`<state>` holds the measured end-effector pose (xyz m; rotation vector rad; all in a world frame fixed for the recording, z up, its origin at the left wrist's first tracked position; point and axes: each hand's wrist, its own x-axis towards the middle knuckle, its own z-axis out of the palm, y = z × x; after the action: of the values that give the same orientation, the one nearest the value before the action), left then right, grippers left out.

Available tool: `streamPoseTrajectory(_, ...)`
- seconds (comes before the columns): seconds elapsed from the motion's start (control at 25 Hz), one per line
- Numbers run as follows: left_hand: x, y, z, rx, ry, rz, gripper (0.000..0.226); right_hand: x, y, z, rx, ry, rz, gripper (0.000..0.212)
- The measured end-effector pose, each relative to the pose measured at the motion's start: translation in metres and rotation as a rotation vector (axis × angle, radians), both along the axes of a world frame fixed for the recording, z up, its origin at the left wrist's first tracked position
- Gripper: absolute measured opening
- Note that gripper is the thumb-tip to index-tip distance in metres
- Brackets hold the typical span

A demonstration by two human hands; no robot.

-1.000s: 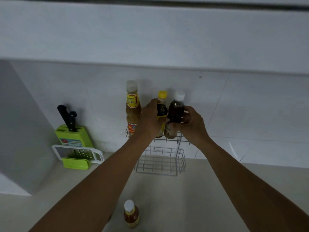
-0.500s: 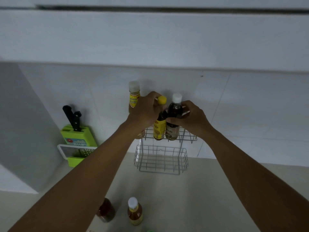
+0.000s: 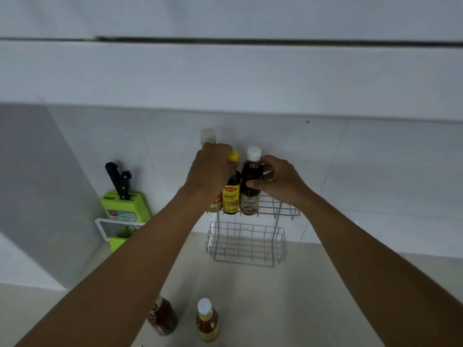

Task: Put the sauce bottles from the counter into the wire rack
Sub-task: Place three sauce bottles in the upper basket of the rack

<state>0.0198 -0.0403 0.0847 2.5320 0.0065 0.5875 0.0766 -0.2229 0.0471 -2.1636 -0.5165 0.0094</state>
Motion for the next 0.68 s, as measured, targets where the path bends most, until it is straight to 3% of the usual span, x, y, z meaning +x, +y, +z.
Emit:
streamPoseTrajectory(0.24, -0.005, -0.002, -0.005, -0.047, 0.039, 0.004, 0.012, -0.002, -0.003, -0.005, 0.000, 0.029, -0.001, 0.064)
streamPoseTrajectory(0.36, -0.015, -0.003, 0.009, -0.051, 0.092, -0.002, 0.063, -0.007, -0.008, -0.005, 0.045, 0.048, -0.010, 0.078)
streamPoseTrajectory(0.4, -0.021, -0.003, 0.018, -0.047, 0.070, 0.002, 0.071, -0.011, -0.009, -0.004, 0.078, 0.031, -0.031, 0.083)
streamPoseTrajectory(0.52, -0.054, 0.007, 0.047, -0.082, -0.079, -0.032, 0.053, -0.039, -0.003, 0.004, 0.244, -0.158, -0.163, 0.075)
streamPoseTrajectory(0.68, -0.103, 0.058, 0.049, -0.268, -0.186, -0.190, 0.021, -0.092, 0.020, 0.008, 0.414, -0.536, -0.193, 0.034)
